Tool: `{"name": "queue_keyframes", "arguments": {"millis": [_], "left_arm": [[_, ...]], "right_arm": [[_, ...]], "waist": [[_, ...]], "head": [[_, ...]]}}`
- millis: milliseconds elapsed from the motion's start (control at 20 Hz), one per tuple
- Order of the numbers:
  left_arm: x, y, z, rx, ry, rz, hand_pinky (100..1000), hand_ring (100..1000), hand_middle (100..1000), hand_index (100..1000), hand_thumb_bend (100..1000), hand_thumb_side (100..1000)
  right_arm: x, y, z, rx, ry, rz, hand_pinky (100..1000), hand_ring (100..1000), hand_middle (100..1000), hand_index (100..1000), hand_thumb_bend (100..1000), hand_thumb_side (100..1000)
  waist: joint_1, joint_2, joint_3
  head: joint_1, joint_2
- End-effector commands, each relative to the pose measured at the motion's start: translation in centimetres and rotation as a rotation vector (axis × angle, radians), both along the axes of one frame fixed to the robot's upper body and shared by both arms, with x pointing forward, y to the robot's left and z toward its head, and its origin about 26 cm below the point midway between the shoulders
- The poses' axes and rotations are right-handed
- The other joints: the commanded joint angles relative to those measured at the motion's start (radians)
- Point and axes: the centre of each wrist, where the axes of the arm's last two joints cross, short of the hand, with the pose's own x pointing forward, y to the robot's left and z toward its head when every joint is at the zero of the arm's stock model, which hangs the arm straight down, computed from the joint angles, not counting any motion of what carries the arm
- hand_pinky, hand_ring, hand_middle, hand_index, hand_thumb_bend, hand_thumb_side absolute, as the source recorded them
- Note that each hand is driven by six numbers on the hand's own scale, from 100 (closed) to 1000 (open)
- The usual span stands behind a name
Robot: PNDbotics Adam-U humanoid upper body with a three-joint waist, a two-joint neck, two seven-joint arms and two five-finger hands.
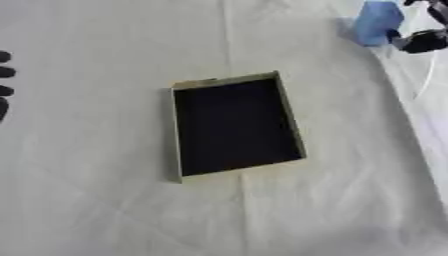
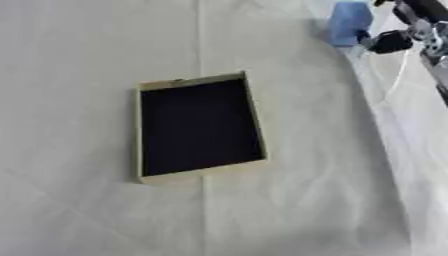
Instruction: Pick up objects on the table and place them in the box.
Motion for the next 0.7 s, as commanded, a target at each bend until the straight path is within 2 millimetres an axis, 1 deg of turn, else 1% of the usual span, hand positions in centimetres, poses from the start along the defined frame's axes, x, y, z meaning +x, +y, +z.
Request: {"name": "queue_keyframes", "arguments": {"millis": [50, 550, 700], "left_arm": [[-0.19, 0.11, 0.8, 0.007, -0.027, -0.006, 697, 771, 769, 902, 597, 716], [-0.19, 0.05, 0.89, 0.009, -0.03, -0.01, 698, 771, 768, 902, 596, 716], [-0.18, 0.03, 0.88, 0.01, -0.029, -0.012, 698, 771, 769, 902, 595, 717]], "right_arm": [[-0.27, -0.09, 2.38, -0.042, -0.031, 0.01, 898, 906, 769, 902, 286, 194], [0.14, 0.34, 2.04, -0.019, 0.037, 0.053, 904, 918, 797, 924, 314, 206], [0.25, 0.51, 1.97, -0.011, 0.069, 0.073, 916, 941, 848, 940, 326, 204]], "waist": [[0.0, -0.026, 0.0], [-0.003, -0.026, 0.002], [-0.005, -0.026, 0.002]], "head": [[-0.002, 0.007], [-0.003, 0.011], [-0.002, 0.012]]}}
